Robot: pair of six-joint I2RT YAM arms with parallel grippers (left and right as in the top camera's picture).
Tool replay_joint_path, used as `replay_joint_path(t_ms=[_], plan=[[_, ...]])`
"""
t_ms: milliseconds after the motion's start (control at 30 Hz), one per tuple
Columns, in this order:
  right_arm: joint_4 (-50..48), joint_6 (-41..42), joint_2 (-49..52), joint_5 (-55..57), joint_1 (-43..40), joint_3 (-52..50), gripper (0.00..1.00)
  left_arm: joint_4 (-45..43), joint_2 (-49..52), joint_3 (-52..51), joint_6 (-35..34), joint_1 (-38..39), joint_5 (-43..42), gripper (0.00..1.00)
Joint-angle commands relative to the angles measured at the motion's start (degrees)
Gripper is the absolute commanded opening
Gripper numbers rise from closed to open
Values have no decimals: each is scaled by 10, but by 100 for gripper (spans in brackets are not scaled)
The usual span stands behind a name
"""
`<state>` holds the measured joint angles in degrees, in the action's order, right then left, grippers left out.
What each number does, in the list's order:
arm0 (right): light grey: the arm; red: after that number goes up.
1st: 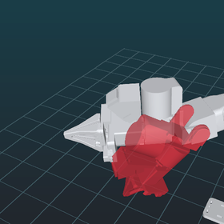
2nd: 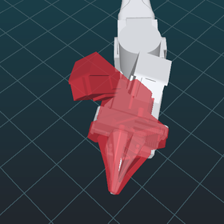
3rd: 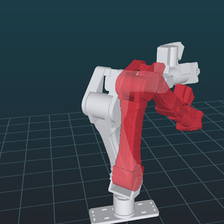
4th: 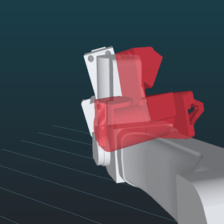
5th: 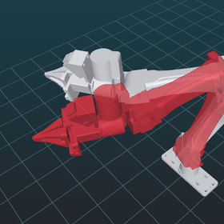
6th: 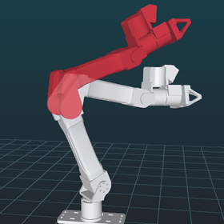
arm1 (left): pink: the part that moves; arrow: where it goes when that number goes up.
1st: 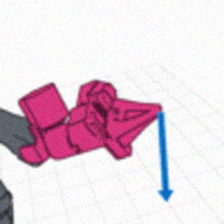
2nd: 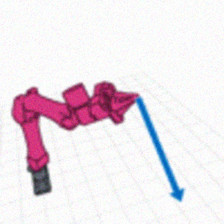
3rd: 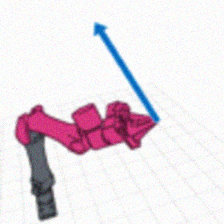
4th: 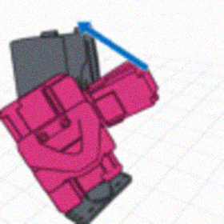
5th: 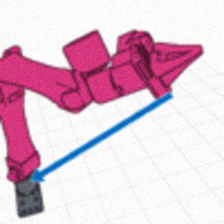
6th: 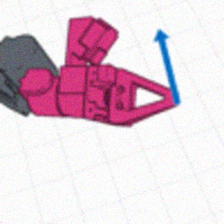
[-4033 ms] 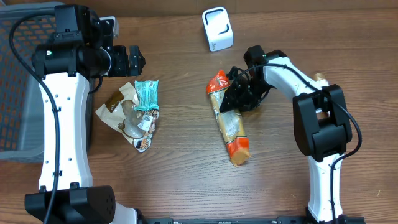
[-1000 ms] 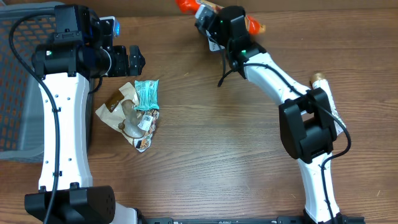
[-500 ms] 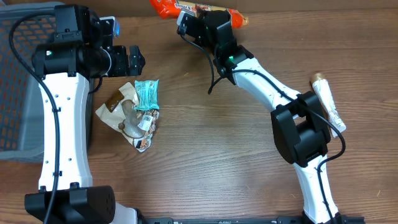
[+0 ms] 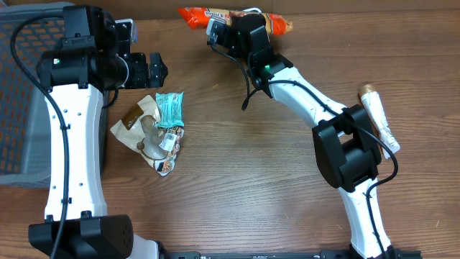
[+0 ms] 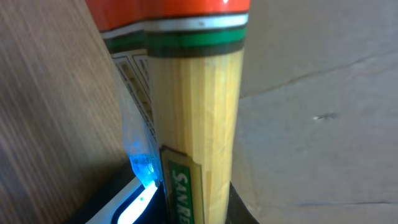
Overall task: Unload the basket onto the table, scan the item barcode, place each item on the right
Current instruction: 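Raise spaghetti pack to the scanner with right gripper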
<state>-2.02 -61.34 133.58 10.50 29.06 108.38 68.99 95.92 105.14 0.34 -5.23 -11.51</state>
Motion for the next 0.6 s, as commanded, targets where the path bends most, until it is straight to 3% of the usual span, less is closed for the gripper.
replay_joint_path(t_ms=[0,267,433,567], plan=[[-17,-5,-18,12,-5,22,4,-2,0,9,-3,4,1,100],[-7,20,-37,45,4,23,4,-2,0,9,-3,4,1,100],[82,183,-106,31,5,23,4,-2,0,9,-3,4,1,100],[226,295,-194,-35,-2,23,4,-2,0,9,-3,4,1,100]])
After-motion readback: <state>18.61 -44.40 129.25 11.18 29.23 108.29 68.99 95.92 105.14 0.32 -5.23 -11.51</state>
